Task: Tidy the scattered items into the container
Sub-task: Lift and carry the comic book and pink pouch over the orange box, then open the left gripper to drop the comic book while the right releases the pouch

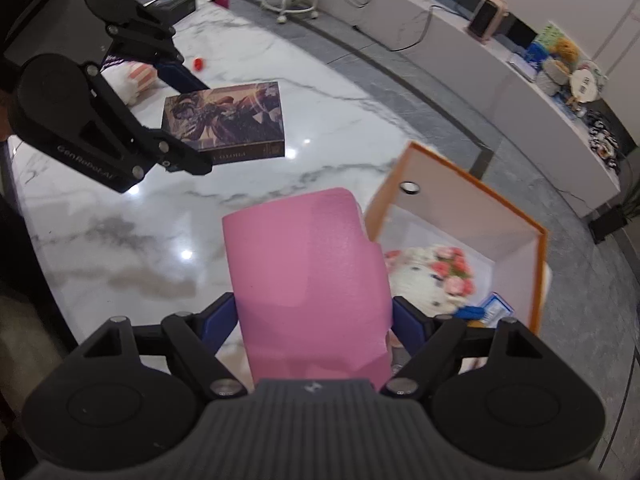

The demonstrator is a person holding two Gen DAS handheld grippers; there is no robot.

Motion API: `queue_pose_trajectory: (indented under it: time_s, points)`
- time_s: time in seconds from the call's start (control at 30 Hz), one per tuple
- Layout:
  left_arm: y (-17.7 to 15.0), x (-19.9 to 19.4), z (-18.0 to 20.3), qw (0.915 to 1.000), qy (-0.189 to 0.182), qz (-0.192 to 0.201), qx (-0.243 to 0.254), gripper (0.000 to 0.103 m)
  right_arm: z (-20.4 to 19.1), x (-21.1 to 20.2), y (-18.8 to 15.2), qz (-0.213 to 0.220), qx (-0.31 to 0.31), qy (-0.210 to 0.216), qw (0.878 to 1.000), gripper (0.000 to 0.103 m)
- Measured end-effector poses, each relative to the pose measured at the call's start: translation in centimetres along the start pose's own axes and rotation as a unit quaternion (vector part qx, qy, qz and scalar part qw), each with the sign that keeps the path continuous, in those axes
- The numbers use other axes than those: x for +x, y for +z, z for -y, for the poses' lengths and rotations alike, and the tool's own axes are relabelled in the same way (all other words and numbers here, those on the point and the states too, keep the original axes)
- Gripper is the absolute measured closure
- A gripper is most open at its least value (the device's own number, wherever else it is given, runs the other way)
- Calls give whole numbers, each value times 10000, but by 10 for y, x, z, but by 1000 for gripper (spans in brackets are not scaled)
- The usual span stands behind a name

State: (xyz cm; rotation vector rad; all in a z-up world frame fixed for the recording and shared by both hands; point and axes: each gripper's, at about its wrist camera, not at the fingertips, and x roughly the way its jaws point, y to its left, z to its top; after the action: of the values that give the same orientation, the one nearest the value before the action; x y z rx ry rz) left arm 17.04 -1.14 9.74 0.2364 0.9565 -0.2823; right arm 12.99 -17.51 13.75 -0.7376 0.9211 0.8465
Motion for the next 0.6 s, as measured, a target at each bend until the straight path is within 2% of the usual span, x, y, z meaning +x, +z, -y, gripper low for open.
queue_pose_trajectory:
  time_s: [0.33, 0.6]
  points:
    - [44, 17, 31, 9987, -374, 248, 228, 36, 46, -20, -19, 94, 461, -369, 9982, 20]
    - [70, 46, 49, 9978, -481, 323, 313, 36, 73, -9, -39, -51, 788, -536, 9954, 20]
